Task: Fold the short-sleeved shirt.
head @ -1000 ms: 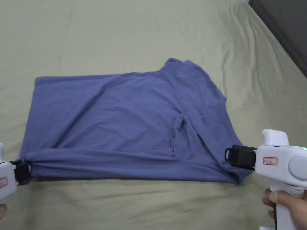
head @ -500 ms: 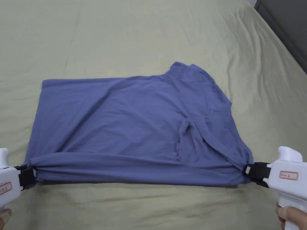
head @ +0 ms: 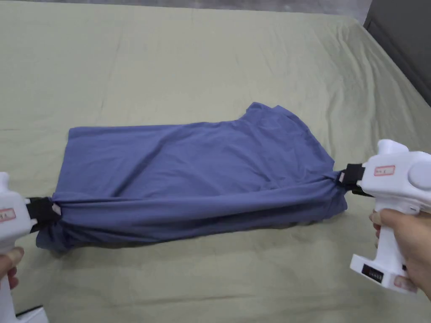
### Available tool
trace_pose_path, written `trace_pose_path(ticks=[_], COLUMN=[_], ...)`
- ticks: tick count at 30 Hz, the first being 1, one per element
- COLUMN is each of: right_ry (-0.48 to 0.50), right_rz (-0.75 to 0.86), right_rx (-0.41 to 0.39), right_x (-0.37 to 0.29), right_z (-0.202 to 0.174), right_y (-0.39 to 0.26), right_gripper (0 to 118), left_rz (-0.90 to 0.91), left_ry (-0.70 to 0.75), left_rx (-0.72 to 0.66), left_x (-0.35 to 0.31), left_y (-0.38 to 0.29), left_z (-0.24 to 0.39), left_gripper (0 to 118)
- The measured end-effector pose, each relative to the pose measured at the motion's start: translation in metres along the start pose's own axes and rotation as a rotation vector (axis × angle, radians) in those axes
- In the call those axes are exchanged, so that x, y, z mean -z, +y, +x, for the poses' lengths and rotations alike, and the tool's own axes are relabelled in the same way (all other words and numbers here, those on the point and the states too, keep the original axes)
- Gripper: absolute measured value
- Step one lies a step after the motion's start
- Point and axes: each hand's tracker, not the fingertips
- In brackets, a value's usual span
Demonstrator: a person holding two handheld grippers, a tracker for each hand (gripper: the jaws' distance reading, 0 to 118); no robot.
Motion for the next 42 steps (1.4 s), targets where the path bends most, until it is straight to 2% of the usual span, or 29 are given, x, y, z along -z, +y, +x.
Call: trace_pose_path(ticks=[5,12,16,19,21,22,23,24,25,26,27,28,30,32,36,37,38,39,40,41,42], right_ry=[-0.007,-0.071,-0.168,-0.213,-0.210,-0.212,-0.214,-0.238,-0.276,-0.301,-0.284,-0.194,-0.131,-0.082,-0.050,-0.050,-0.039,-0.037,-0.040,-0.068,-0.100], right_rz=[-0.011,-0.013,-0.074,-0.133,-0.096,-0.105,-0.115,-0.111,-0.038,0.092,0.217,0.352,0.300,0.263,0.214,0.165,0.142,0.151,0.138,0.116,0.090], right_rx=[0.014,-0.090,-0.161,-0.234,-0.248,-0.257,-0.276,-0.294,-0.297,-0.281,-0.279,-0.291,-0.281,-0.302,-0.340,-0.336,-0.328,-0.329,-0.342,-0.373,-0.404], right_x=[0.048,0.107,0.126,0.148,0.148,0.149,0.137,0.131,0.119,0.101,0.080,0.053,0.023,0.003,-0.027,-0.030,-0.034,-0.037,-0.039,-0.041,-0.039], right_z=[-0.019,-0.039,-0.049,-0.052,-0.055,-0.056,-0.059,-0.062,-0.064,-0.066,-0.067,-0.070,-0.075,-0.063,-0.058,-0.056,-0.055,-0.057,-0.059,-0.063,-0.068], right_y=[0.036,0.053,0.043,0.031,0.029,0.031,0.032,0.038,0.042,0.043,0.042,0.035,0.028,0.019,-0.038,-0.054,-0.069,-0.085,-0.100,-0.113,-0.124], right_gripper=[7,7,7,7,7,8,16,32,77,111,118,118,118,118,118,113,98,67,13,5,5], left_rz=[0.010,-0.051,-0.116,-0.130,-0.098,-0.099,-0.103,-0.106,-0.069,0.006,0.064,0.143,0.223,0.234,0.134,0.122,0.110,0.108,0.098,0.086,0.076], left_ry=[0.023,0.128,0.204,0.218,0.208,0.209,0.208,0.206,0.212,0.230,0.220,0.172,0.077,0.056,0.072,0.130,0.173,0.179,0.183,0.157,0.097], left_rx=[0.011,0.061,0.150,0.162,0.166,0.170,0.171,0.170,0.188,0.201,0.198,0.178,0.117,0.083,0.160,0.182,0.189,0.181,0.173,0.157,0.143], left_x=[0.041,0.123,0.163,0.172,0.166,0.166,0.166,0.164,0.156,0.143,0.130,0.095,0.060,0.035,-0.002,-0.009,-0.015,-0.021,-0.021,-0.028,-0.033], left_y=[0.052,0.090,0.085,0.077,0.076,0.077,0.080,0.084,0.086,0.087,0.087,0.080,0.074,0.055,0.010,-0.008,-0.024,-0.040,-0.054,-0.065,-0.073], left_z=[0.021,0.031,0.029,0.026,0.032,0.032,0.032,0.030,0.031,0.032,0.032,0.040,0.036,0.033,0.027,0.028,0.027,0.024,0.019,0.015,0.013], left_gripper=[4,4,4,4,4,4,6,15,56,102,118,118,118,118,118,118,118,117,76,0,0])
